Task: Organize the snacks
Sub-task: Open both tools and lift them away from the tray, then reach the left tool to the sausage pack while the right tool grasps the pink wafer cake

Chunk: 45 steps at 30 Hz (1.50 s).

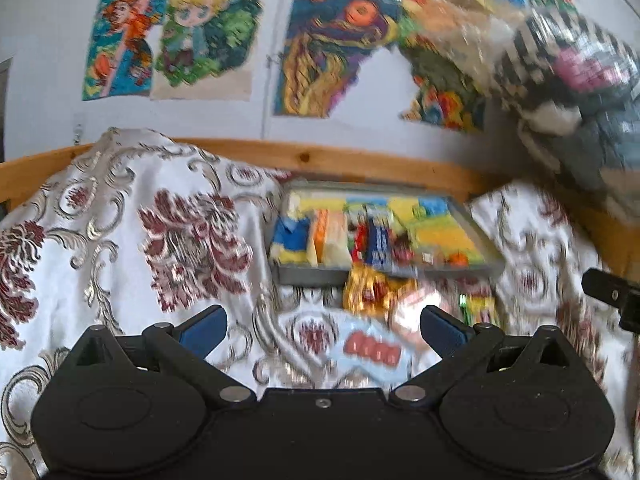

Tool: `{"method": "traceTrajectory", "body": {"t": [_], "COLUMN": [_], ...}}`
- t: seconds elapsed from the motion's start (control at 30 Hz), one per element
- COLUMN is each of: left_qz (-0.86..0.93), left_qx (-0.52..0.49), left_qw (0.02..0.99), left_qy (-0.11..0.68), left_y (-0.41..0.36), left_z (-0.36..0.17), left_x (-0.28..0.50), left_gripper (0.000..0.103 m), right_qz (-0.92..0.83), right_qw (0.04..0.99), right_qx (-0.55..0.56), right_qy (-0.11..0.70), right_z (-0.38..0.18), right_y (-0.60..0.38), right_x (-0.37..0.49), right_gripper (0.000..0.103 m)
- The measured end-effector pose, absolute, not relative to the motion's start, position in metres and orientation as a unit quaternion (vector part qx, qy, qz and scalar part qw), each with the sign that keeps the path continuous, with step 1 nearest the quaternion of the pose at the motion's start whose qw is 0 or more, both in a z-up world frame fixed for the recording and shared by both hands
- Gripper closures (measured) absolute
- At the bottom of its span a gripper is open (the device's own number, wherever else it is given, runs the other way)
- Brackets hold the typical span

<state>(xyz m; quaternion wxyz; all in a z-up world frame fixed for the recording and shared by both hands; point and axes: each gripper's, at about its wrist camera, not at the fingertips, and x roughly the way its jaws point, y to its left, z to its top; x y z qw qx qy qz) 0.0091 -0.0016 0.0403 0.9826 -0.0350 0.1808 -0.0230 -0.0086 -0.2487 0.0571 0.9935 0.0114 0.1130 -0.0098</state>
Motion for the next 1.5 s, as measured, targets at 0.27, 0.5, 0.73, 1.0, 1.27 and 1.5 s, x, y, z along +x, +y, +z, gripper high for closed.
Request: {"method": "traceTrajectory", "body": {"t": [0.27,0.5,0.73,1.0,1.27,1.5], "left_qz": [-0.033,-0.029,-0.025,-0.026,-0.067,-0.078], "left_qx": [-0.006,-0.014,-0.021,-0.020,0.094,0.051], "left_qw": [0.974,0.973,0.971,0.968,0.962,0.965], "left_qy": [0.224,0.231,0.237,0.251,0.249,0.246], "left_y": [-0.010,-0.011,-0.011,-0.010,-0.016,0.002], "left_z": [0.017,0.017,0.017,0.018,0.010,-0.006], "left_x": [0.016,0.015,0.020,0.053,0.100,0.123], "left_gripper": [0.001,0.001,0.001,0.001,0.001,0.001], "right_qz": [-0.009,0.002,0.006,0.014,0.022,0.070], "right_qw": [0.978,0.978,0.980,0.979,0.970,0.956], "right_qx": [-0.010,-0.011,-0.011,-0.047,-0.127,-0.153], "right_qy": [0.207,0.208,0.199,0.199,0.209,0.239], "right_z": [0.027,0.026,0.028,0.031,0.013,-0.004], "right_y": [-0.241,-0.238,-0.240,-0.236,-0.230,-0.218], "right_x": [0.005,0.003,0.006,0.024,0.055,0.103], "right_gripper": [0.000,0.000,0.000,0.000,0.000,0.000]}}
